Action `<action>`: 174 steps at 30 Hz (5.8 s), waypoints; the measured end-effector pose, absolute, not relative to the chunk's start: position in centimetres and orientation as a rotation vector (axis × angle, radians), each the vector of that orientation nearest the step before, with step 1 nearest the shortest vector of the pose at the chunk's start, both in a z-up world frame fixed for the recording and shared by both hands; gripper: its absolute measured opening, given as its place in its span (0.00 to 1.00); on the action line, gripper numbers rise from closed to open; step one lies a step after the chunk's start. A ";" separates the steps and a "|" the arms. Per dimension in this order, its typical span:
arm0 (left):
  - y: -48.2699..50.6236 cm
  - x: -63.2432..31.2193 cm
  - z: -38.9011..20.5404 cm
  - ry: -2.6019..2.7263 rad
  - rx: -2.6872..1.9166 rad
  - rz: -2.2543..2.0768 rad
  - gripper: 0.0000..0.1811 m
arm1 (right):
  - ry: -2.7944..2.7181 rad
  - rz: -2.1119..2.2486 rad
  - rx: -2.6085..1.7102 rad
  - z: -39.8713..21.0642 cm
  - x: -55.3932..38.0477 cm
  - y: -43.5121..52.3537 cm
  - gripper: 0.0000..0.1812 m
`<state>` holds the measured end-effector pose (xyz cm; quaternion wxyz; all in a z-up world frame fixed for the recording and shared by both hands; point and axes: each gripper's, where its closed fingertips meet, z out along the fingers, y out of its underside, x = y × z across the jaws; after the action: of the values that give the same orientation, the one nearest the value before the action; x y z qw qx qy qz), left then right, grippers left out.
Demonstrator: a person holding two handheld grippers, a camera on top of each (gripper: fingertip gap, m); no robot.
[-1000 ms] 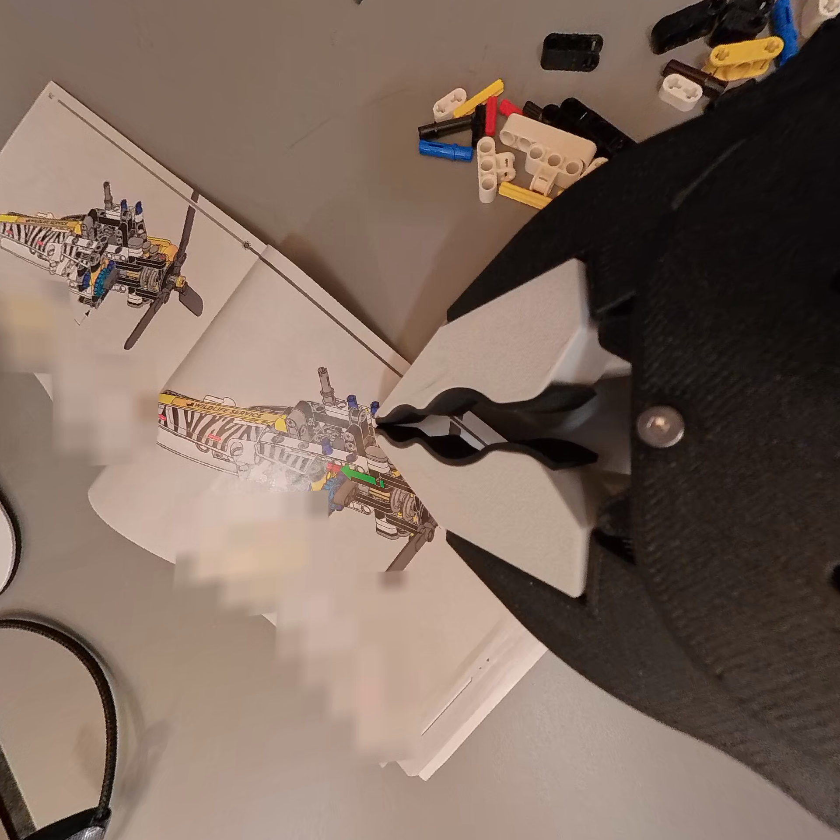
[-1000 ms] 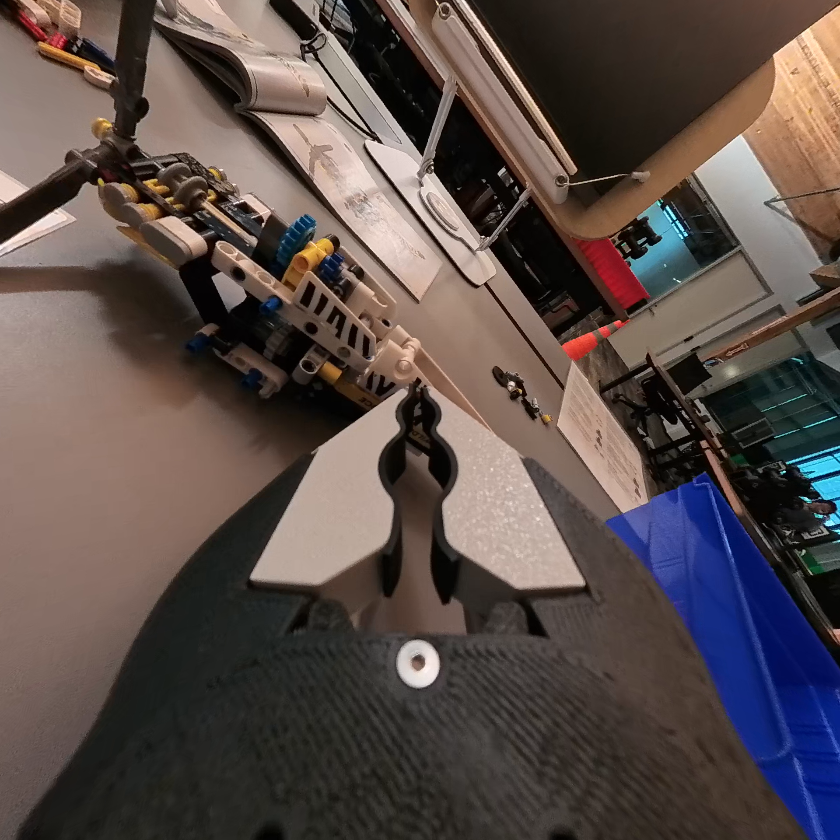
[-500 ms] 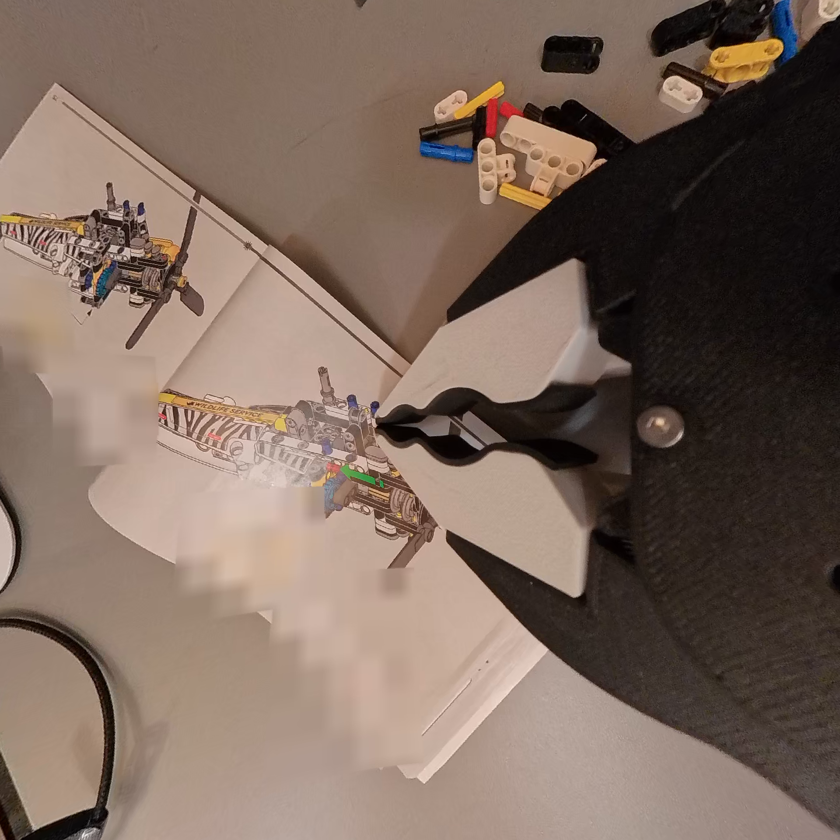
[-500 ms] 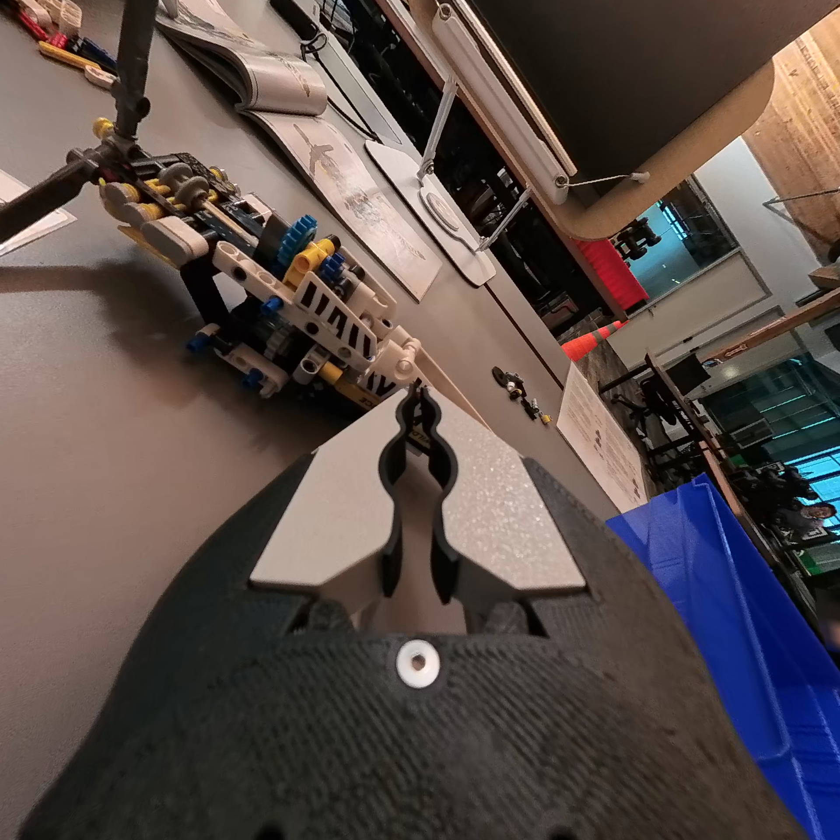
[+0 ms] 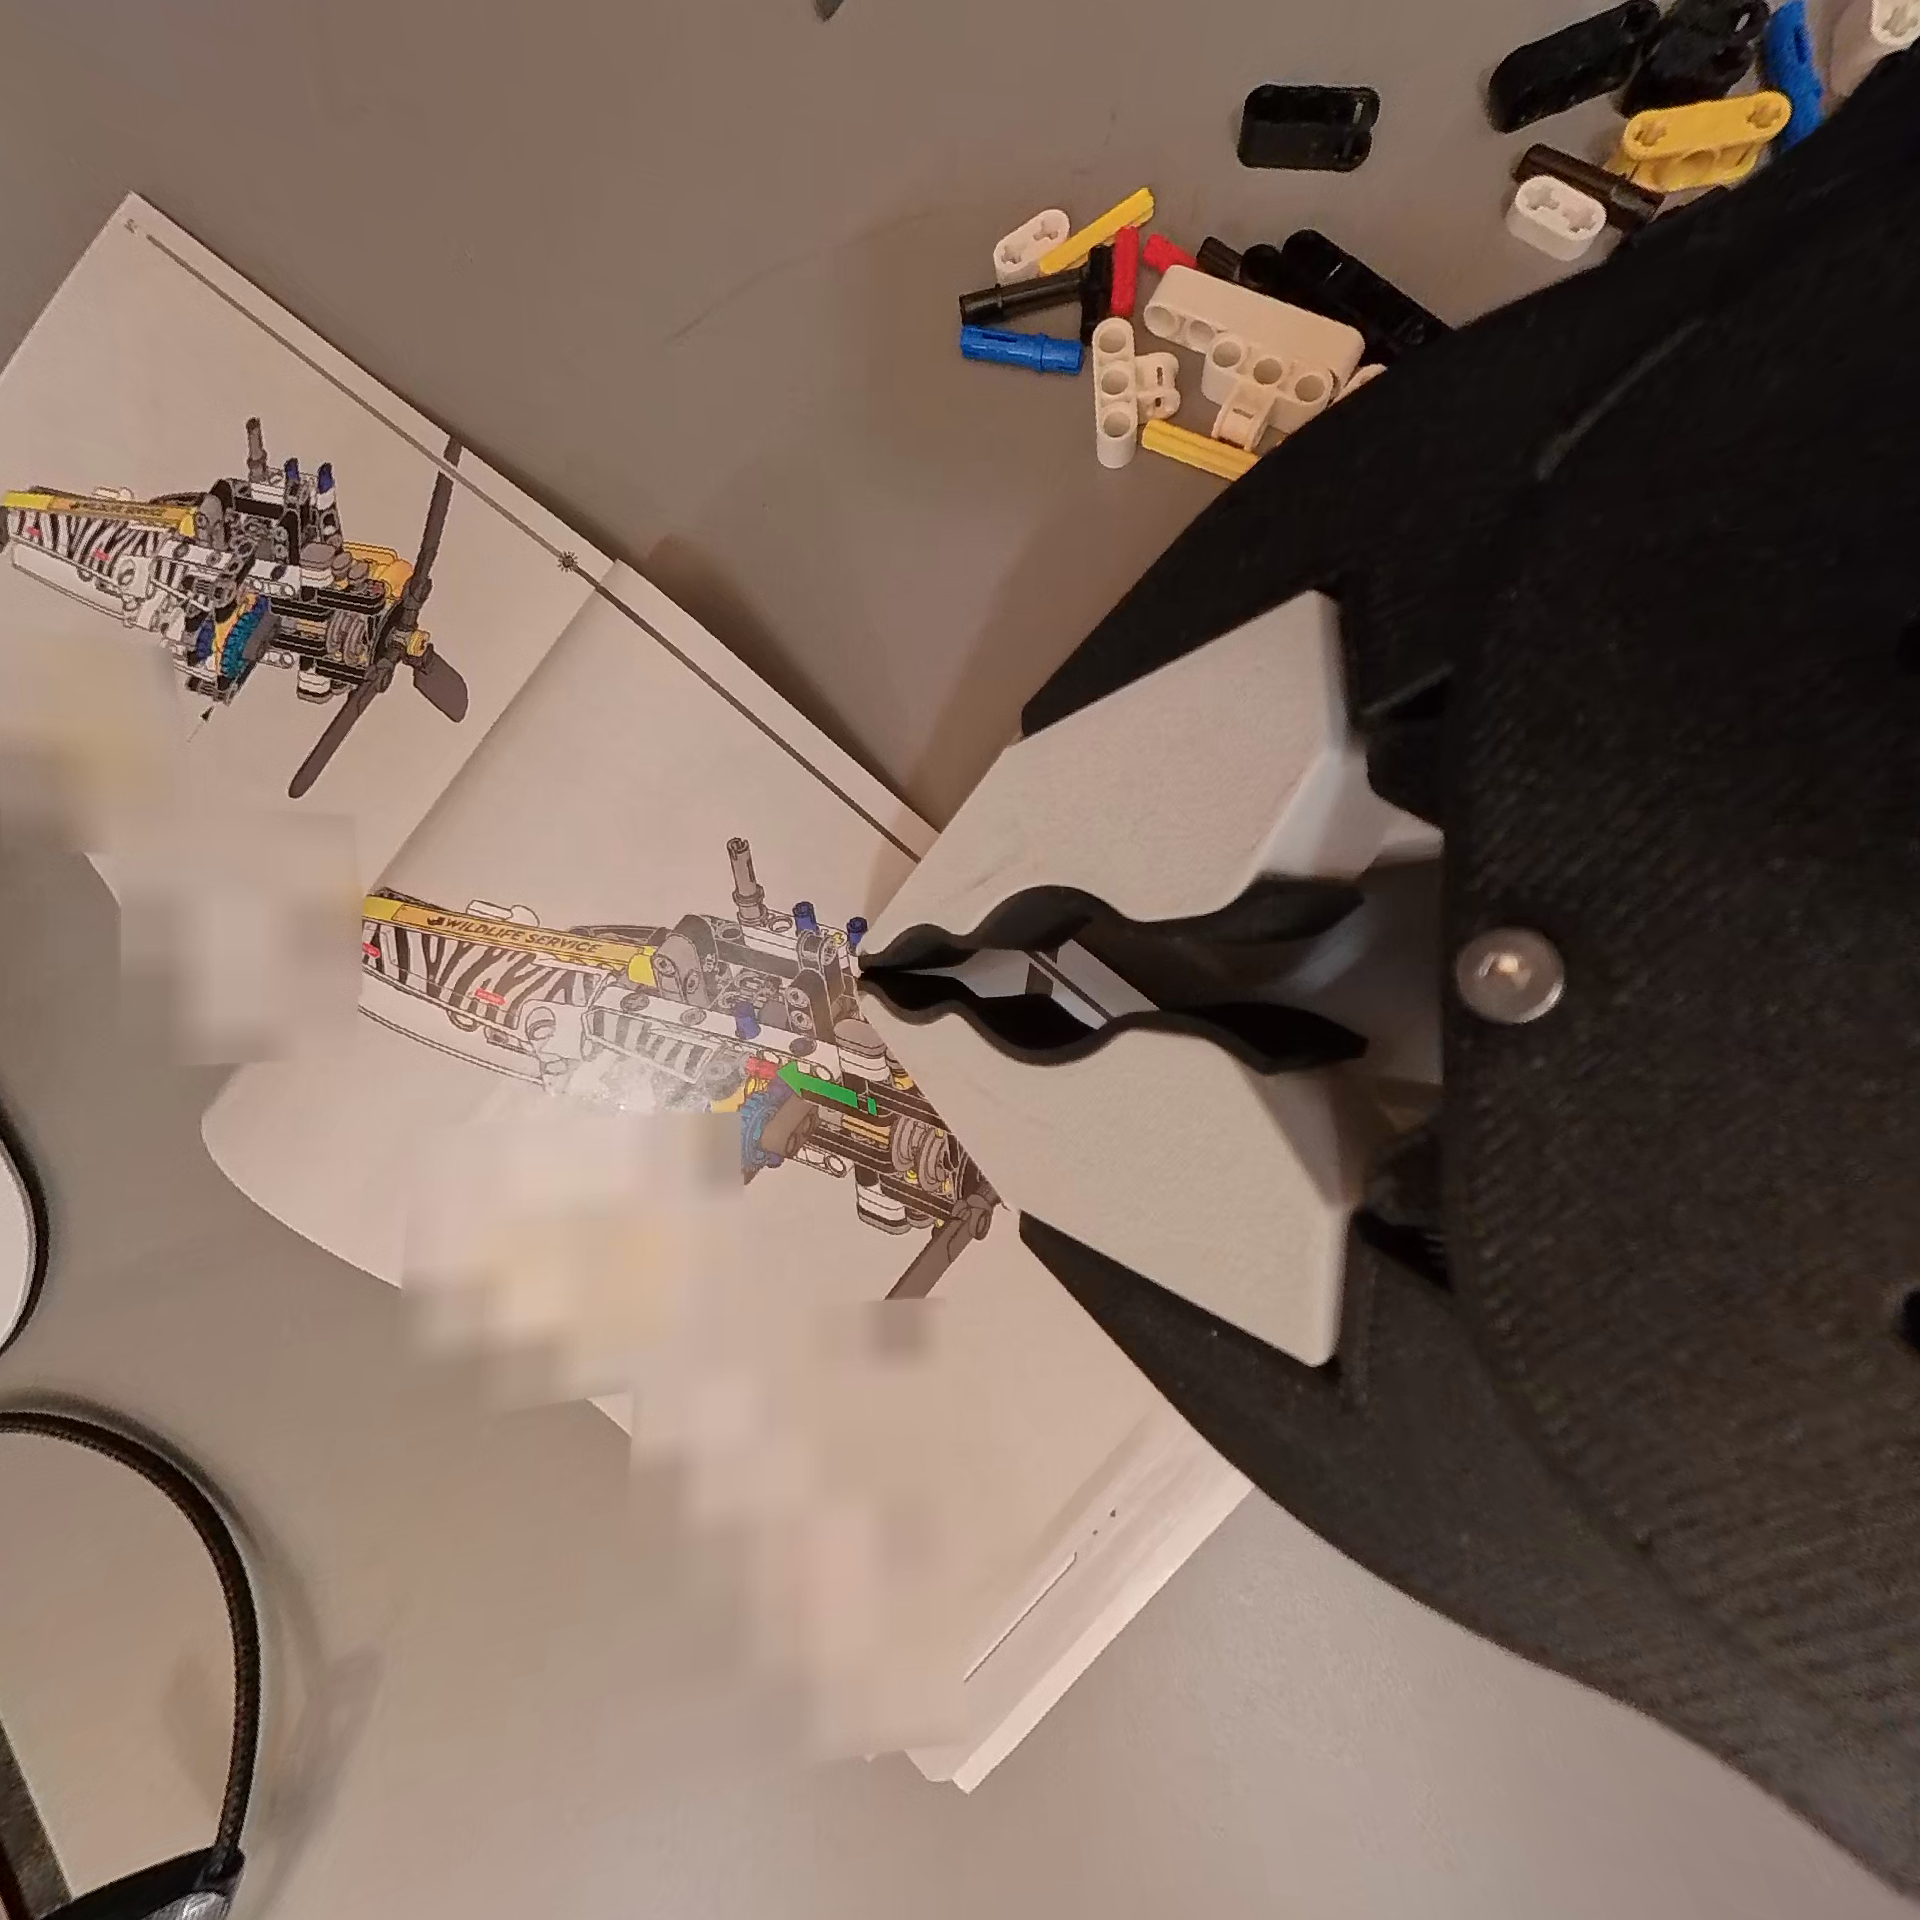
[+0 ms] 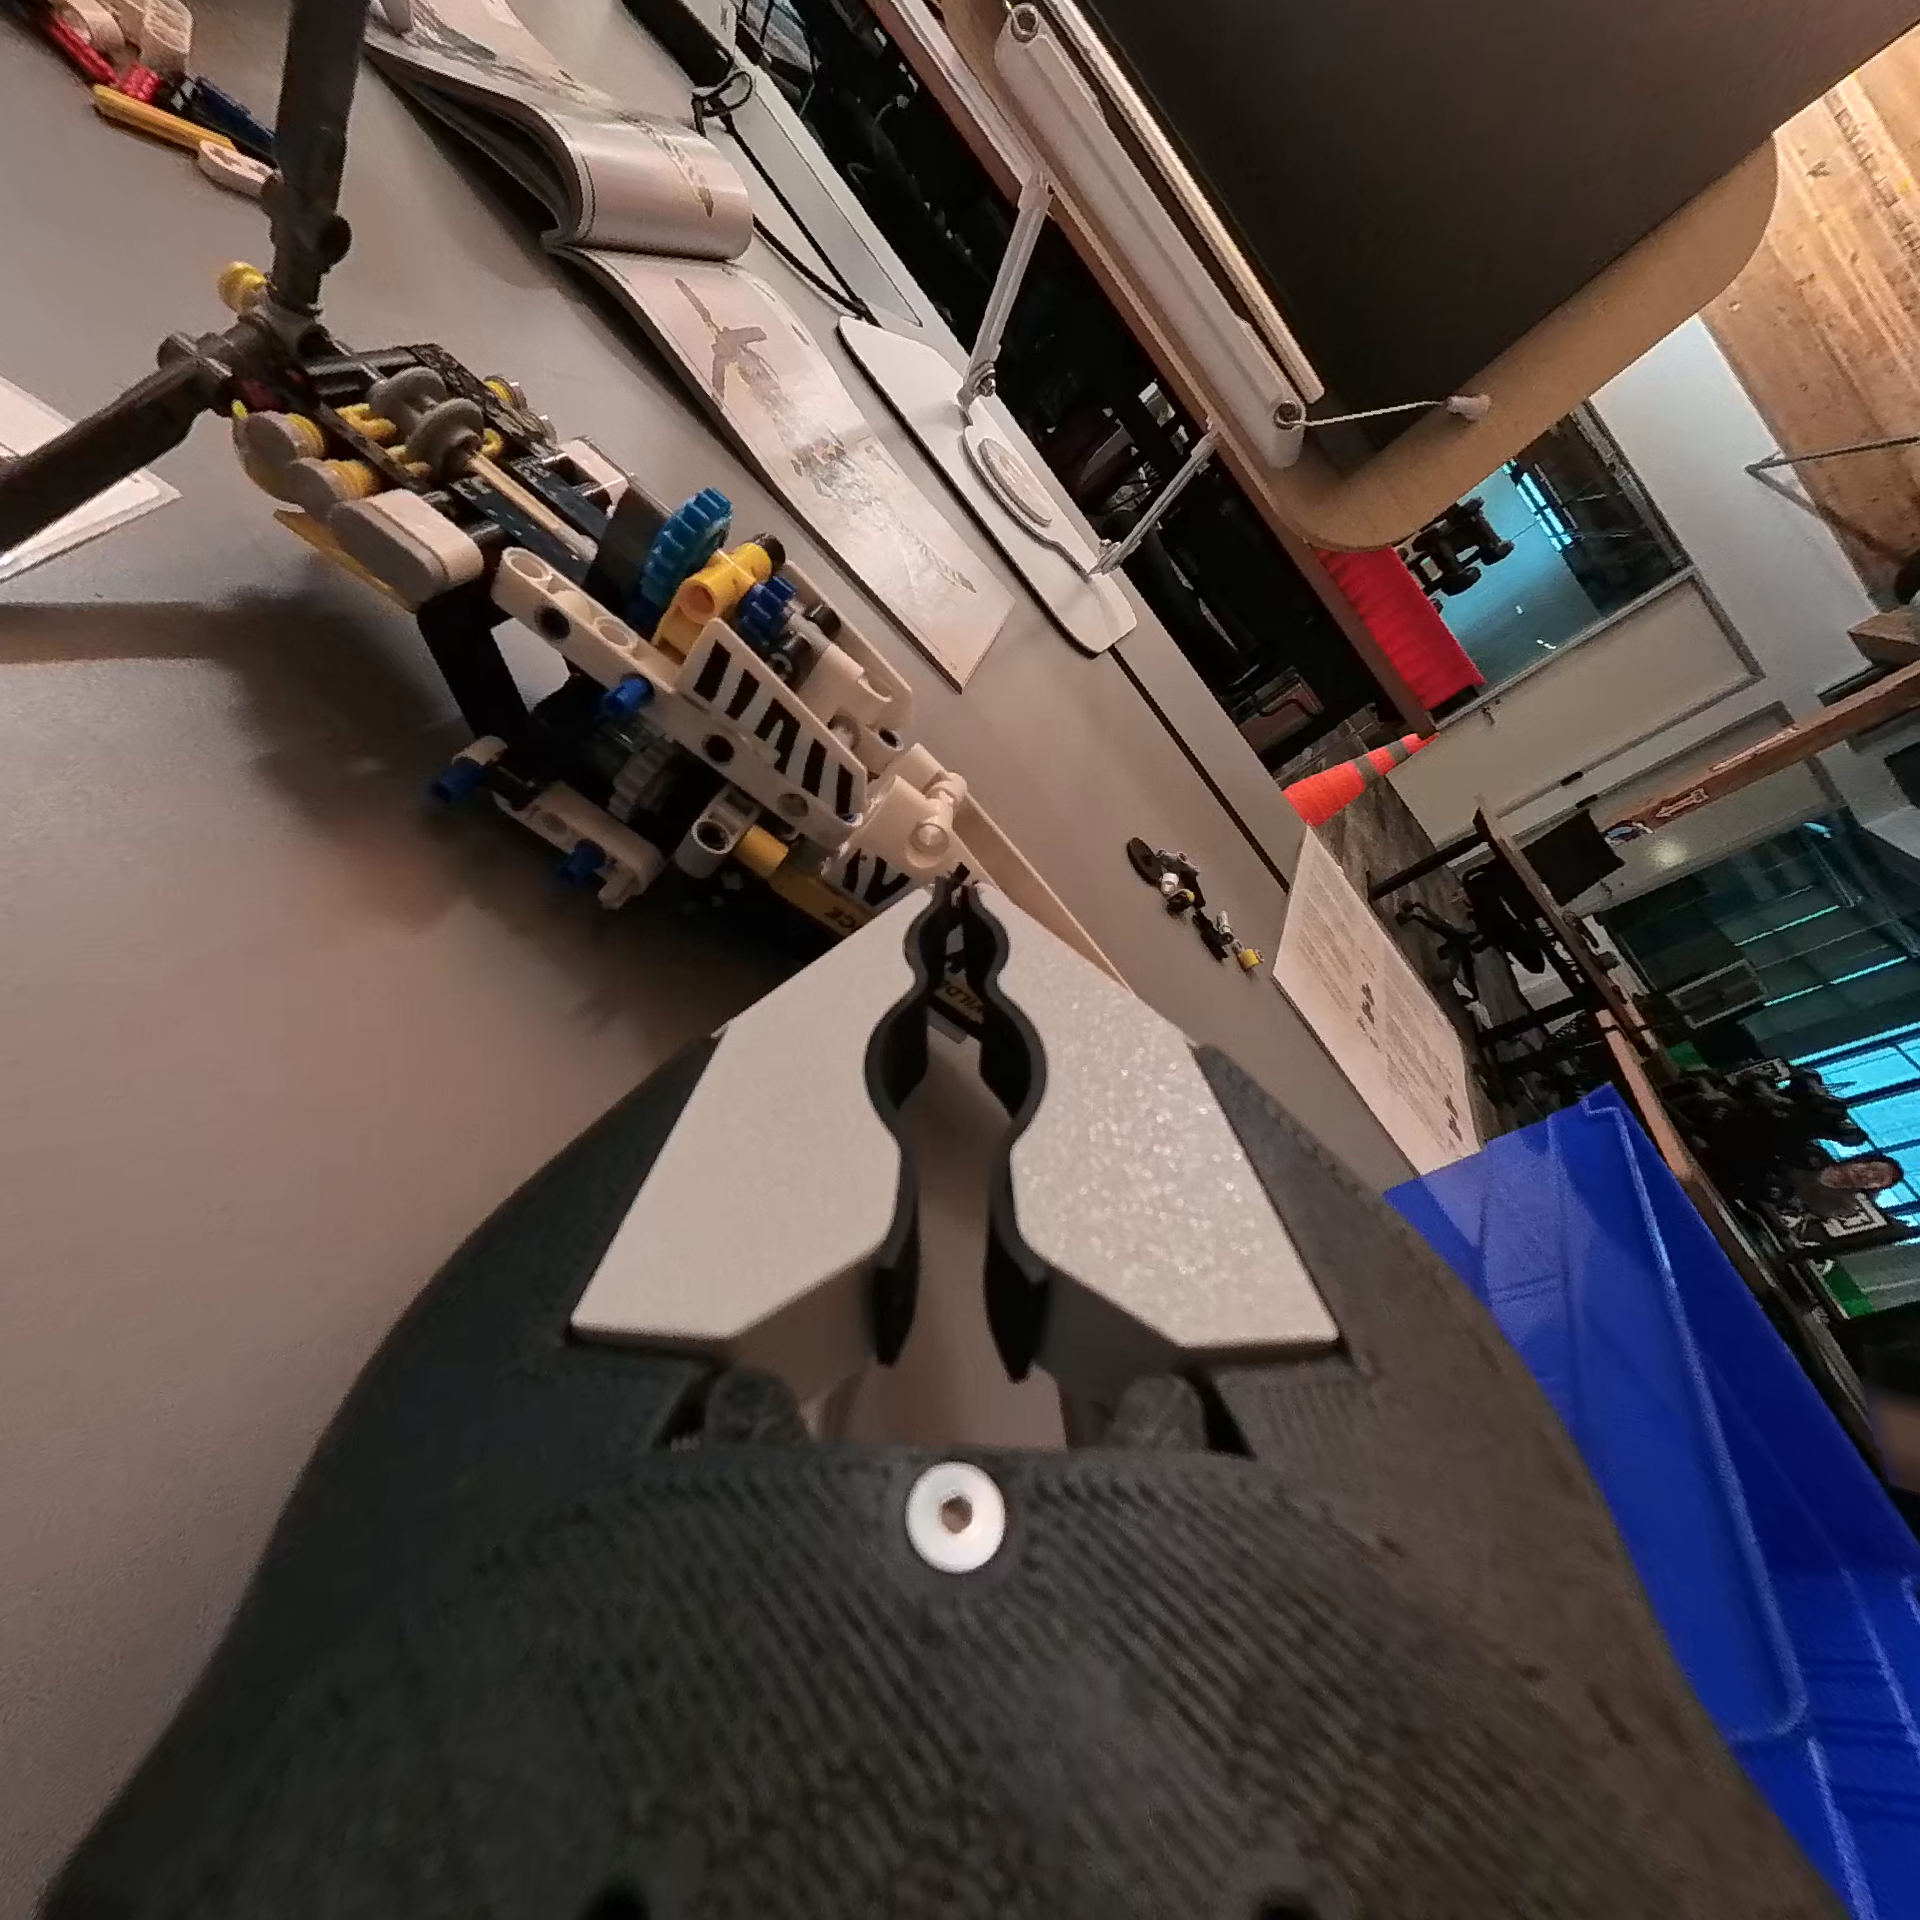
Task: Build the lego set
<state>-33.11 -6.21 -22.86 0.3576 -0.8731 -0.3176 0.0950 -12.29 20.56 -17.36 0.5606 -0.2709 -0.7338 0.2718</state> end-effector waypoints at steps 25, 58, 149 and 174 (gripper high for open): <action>-6.2 -33.1 -22.9 -0.823 -2.252 0.246 0.01 | -1.371 1.051 -0.873 -11.8 -10.6 24.7 0.00; -6.1 -33.2 -22.9 -0.827 -2.246 0.251 0.01 | -1.426 1.037 -0.771 -12.1 -10.5 23.1 0.00; 4.8 -6.6 -12.8 0.435 -2.104 -0.200 0.01 | -1.778 1.899 -0.738 -10.6 -6.6 4.7 0.06; 4.6 -5.4 -11.9 0.464 -2.032 -0.318 0.02 | -1.851 2.025 -0.744 -11.5 -6.1 4.0 0.01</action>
<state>-5.38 4.65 -11.91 0.4937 -0.8381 0.1914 -0.1312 -6.07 4.01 -11.47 0.1488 -0.2588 -0.6438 0.7045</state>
